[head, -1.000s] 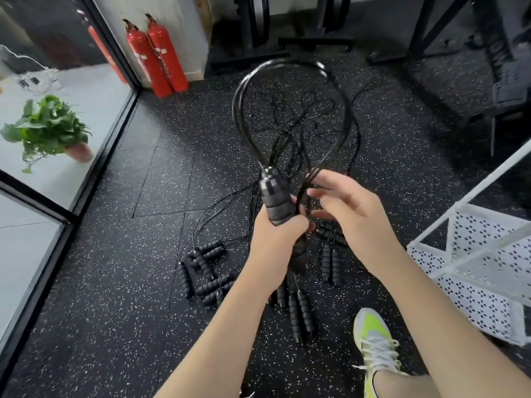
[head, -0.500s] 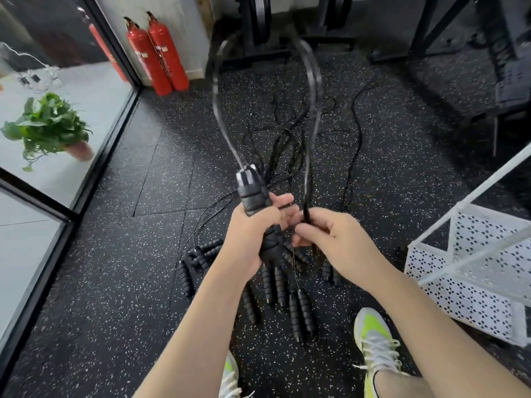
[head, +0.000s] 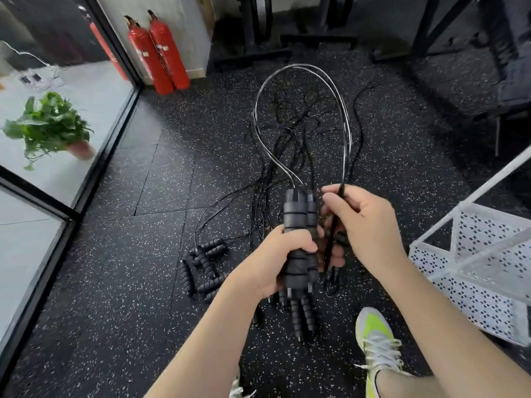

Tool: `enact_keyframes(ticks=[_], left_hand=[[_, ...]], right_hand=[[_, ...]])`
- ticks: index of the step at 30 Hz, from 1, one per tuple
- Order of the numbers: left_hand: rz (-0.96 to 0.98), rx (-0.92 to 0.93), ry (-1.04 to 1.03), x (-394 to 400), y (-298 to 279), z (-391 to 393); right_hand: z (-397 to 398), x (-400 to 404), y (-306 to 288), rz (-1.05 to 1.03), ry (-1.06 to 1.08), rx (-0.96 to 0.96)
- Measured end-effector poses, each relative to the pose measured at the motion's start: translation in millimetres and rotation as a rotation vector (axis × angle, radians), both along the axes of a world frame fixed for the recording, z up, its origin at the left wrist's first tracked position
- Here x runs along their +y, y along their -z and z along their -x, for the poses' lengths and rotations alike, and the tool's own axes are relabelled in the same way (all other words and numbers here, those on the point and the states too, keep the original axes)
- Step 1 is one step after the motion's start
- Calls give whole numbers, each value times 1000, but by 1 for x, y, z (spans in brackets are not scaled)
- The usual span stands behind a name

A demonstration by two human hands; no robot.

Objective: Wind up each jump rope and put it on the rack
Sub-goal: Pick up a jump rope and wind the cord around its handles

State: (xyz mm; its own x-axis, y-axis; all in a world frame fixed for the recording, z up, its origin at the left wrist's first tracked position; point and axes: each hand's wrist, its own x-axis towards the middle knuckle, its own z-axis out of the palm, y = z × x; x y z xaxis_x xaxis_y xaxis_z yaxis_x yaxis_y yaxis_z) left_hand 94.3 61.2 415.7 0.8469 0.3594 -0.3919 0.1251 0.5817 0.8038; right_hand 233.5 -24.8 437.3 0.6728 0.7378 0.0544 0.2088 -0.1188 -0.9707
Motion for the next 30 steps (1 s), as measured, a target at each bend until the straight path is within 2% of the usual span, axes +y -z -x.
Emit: enact_keyframes(ticks=[2,4,7,9,12,15,18,21,23,26,30], left_hand=[[16,-45,59,-7,-3,0],[5,-51,25,-11,-2,-3],[-10,-53,-62,-12,2,-7],[23,-54,-105,-9,4,-8],[21,-30,-98,-4,7,-7],[-86,87,-92,0,6,-4],[-145,172,-109,6,8,-1],[-75,136,-94,10,7,4],[-65,96,-31,13,6,9],[-70,41,85,15,4,15],[-130,76,172,9,-1,17]], right_hand=[[-8,1,5,-4,74,-11],[-12,3,9,56,80,22],[-10,3,15,199,-9,51],[-7,1,18,216,-92,97],[-1,2,22,177,-107,282],[-3,7,27,194,26,471],[-21,4,44,486,60,297],[-30,-5,52,898,-74,-62],[-28,-8,53,1012,-138,-198],[-24,-7,46,884,-105,-277],[-15,-5,23,327,-47,-440]])
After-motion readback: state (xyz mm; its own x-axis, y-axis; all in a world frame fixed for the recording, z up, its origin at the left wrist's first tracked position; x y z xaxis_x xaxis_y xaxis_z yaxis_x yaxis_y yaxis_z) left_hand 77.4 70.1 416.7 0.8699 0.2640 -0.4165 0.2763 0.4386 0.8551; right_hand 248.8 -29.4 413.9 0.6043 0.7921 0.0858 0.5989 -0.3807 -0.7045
